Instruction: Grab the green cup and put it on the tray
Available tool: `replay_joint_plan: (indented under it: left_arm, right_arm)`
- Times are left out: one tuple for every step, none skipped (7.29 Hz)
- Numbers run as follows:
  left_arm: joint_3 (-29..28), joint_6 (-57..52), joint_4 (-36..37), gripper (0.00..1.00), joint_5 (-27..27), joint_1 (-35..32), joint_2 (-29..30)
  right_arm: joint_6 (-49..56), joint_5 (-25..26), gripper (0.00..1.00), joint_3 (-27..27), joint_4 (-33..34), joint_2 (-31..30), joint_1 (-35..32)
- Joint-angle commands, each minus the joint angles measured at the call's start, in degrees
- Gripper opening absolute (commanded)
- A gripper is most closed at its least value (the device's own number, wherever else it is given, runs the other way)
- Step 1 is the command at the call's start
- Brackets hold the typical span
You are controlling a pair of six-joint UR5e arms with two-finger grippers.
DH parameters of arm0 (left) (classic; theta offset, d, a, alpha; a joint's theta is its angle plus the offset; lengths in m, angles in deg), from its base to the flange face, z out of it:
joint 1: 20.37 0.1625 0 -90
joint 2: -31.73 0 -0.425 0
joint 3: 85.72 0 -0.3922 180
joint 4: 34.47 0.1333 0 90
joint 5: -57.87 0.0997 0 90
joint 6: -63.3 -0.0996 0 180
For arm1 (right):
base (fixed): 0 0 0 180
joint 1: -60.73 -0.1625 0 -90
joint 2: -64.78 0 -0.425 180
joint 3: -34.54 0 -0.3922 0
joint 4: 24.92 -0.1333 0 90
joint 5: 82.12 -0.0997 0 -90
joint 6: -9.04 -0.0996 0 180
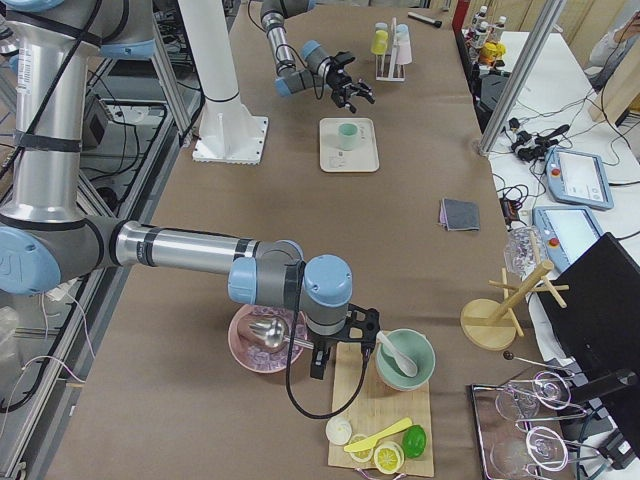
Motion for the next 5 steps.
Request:
replay_joint_plan:
  left_arm:
    - [7.41, -0.3, 13.44, 0.98, -4.42, -8.07, -0.03]
    - [11.7, -0.3, 23.69, 0.98, -9.4, -12.99, -0.2]
    - [13.57, -0.39, 30.58, 0.98, -13.8, -17.3, -2.03]
    - [15.68, -0.39, 39.35, 0.98, -17.15, -21.0, -2.31]
    - [17.27, -0.48, 47.79, 0.98, -21.53, -24.26, -3.19]
  right_arm:
    - [0.0, 0.0, 1.0, -0.09, -0.01, 0.0, -0.01]
    - [0.0, 0.0, 1.0, -0.09, -0.01, 0.0, -0.01]
    - [0.0, -0.09, 1.0, -0.09, -0.01, 0.0, -0.01]
    - [0.0, 0.0, 1.0, -0.09, -0.01, 0.09, -0.01]
    - [0.0, -0.09, 1.0, -0.09, -0.01, 0.09, -0.01]
